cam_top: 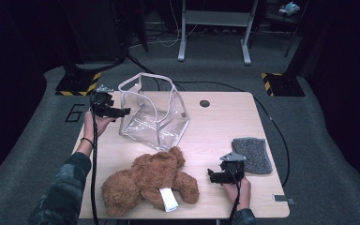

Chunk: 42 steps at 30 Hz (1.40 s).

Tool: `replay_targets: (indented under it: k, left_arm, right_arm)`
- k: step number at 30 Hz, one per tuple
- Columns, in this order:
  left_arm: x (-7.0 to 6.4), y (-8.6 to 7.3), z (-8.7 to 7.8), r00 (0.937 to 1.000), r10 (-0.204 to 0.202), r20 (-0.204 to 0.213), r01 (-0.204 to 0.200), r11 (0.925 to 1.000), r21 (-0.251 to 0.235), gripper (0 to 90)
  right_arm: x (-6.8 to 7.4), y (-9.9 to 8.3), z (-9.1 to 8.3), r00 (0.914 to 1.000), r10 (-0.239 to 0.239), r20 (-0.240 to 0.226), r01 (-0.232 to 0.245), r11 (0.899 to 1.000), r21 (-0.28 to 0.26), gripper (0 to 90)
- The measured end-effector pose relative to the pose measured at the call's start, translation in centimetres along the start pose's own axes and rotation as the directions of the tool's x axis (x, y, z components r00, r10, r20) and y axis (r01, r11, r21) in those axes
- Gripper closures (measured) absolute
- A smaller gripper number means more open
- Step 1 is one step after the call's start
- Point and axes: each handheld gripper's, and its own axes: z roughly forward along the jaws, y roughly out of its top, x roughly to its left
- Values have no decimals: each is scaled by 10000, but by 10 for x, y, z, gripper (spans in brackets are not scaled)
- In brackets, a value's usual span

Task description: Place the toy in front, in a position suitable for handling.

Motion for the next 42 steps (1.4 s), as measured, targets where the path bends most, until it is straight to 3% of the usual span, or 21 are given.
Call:
replay_targets:
  k: [10,13,17,19,21,22,23,26,28,33,37,42]
  left_arm:
    - [0,3,10,9999,83,-83,-83,10000,-35,116]
    - [1,3,13,9996,196,-226,-193,9997,113,147]
    - [4,1,15,9995,-31,-301,30,10000,-41,209]
    - [5,0,16,9990,-245,-367,239,9995,-183,305]
    - [6,-1,17,9993,-360,-140,355,9988,-326,323]
    - [4,-1,19,9987,-284,-412,266,9987,-442,416]
    - [4,-1,19,9987,-284,-412,266,9987,-442,463]
    - [3,-2,21,9988,-263,-404,245,9987,-450,568]
    - [2,-1,22,9985,-188,-518,175,9995,-251,581]
    - [-1,0,24,9978,192,-628,-203,9996,-175,779]
    - [-1,0,23,9974,-42,-723,17,9994,-343,850]
    - [-2,-1,24,9960,-177,-871,140,9990,-430,860]
  right_arm:
    - [0,0,0,10000,-28,-10,28,10000,41,65]
    - [0,0,0,10000,-23,3,23,10000,22,65]
    - [0,0,0,10000,-39,-3,39,10000,46,65]
    - [0,0,0,10000,-12,20,12,10000,-2,65]
    - [0,0,0,10000,-20,18,20,10000,-4,65]
    - [0,0,0,10000,9,-12,-9,10000,-9,65]
    - [0,0,0,10000,9,-12,-9,10000,-9,65]
    - [0,0,0,10000,8,-9,-8,10000,-11,65]
    - [0,0,0,10000,16,-8,-16,10000,-16,66]
    - [0,0,0,10000,-18,24,18,10000,-6,66]
    - [0,0,0,10000,-14,23,14,10000,-13,66]
    - [0,0,0,10000,-8,25,8,10000,-13,67]
